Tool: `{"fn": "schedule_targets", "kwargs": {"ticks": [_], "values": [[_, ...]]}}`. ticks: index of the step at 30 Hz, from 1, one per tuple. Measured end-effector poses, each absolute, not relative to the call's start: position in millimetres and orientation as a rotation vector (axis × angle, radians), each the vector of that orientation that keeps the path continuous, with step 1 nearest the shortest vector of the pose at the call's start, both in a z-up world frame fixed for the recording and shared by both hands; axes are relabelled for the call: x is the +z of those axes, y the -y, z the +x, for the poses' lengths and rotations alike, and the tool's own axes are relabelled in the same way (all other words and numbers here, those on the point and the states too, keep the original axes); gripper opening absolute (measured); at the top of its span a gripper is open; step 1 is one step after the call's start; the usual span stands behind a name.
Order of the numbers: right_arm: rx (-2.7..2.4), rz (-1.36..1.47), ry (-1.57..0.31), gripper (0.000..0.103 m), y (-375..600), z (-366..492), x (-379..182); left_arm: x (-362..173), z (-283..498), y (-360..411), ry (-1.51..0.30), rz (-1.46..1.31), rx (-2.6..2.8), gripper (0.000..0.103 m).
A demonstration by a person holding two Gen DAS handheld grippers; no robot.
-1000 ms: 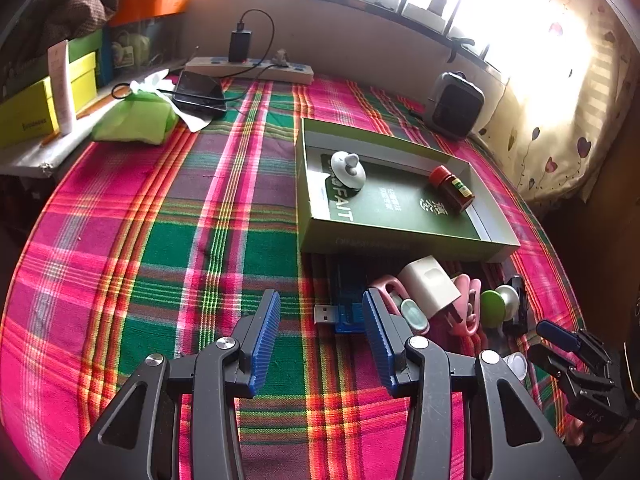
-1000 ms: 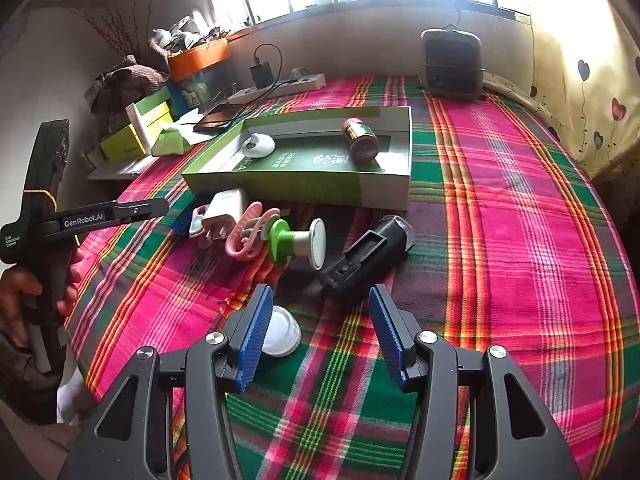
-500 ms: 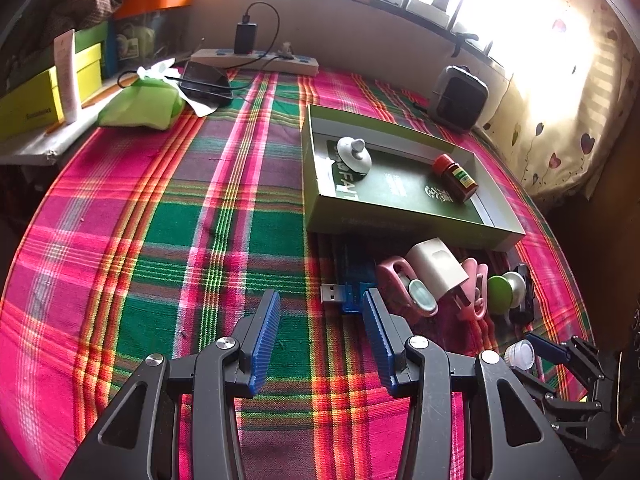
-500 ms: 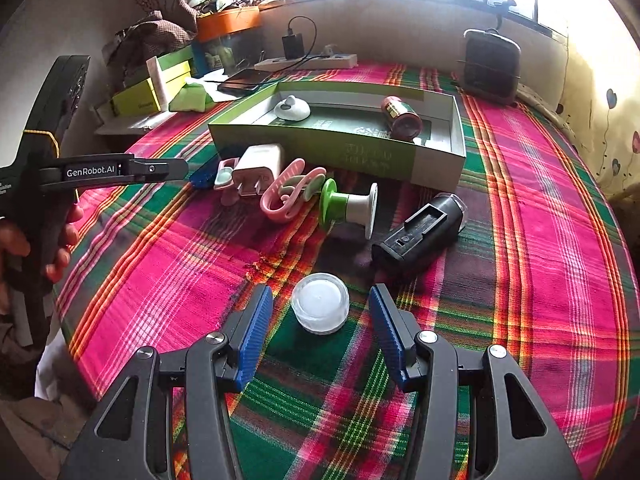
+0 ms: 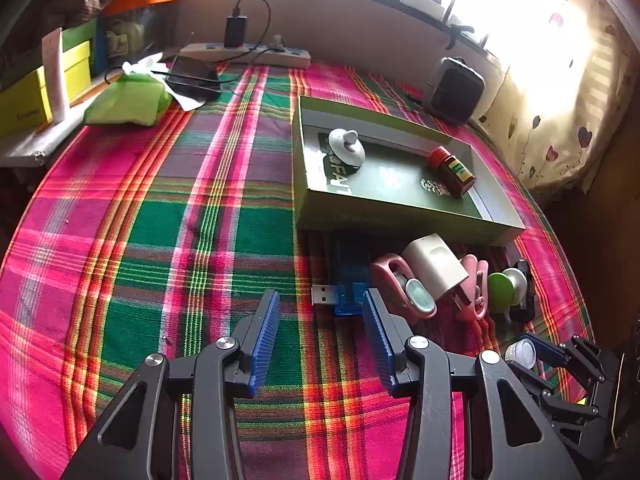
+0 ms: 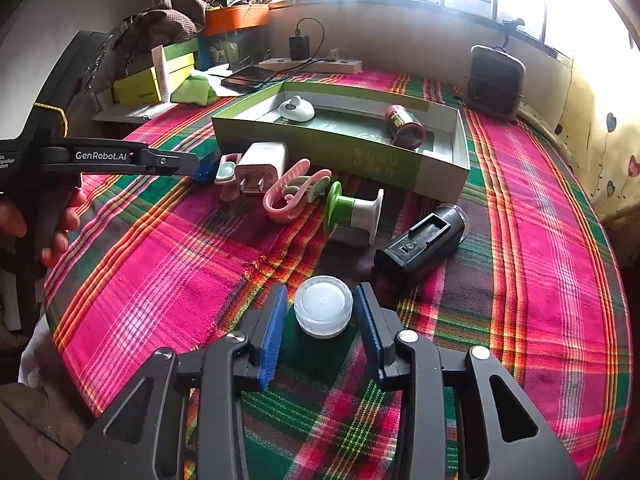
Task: Organize rigid objects
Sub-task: 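Grasp the white round lid with the right gripper while the left grasps the blue USB stick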
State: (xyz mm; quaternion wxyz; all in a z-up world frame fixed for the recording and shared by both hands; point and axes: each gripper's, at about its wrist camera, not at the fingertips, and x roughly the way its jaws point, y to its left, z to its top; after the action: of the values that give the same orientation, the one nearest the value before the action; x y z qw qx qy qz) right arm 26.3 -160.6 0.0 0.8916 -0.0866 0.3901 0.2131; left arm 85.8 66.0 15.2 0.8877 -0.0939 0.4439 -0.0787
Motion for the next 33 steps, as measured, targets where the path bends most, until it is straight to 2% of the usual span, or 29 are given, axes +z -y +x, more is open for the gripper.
{"fn": "schedule_targets", "kwargs": {"ticks": [33], "values": [[0.395,-0.154,-0.803,0.029,176,37,1,10,117,-38,-0.911,-0.023,-0.141,0.041]]}}
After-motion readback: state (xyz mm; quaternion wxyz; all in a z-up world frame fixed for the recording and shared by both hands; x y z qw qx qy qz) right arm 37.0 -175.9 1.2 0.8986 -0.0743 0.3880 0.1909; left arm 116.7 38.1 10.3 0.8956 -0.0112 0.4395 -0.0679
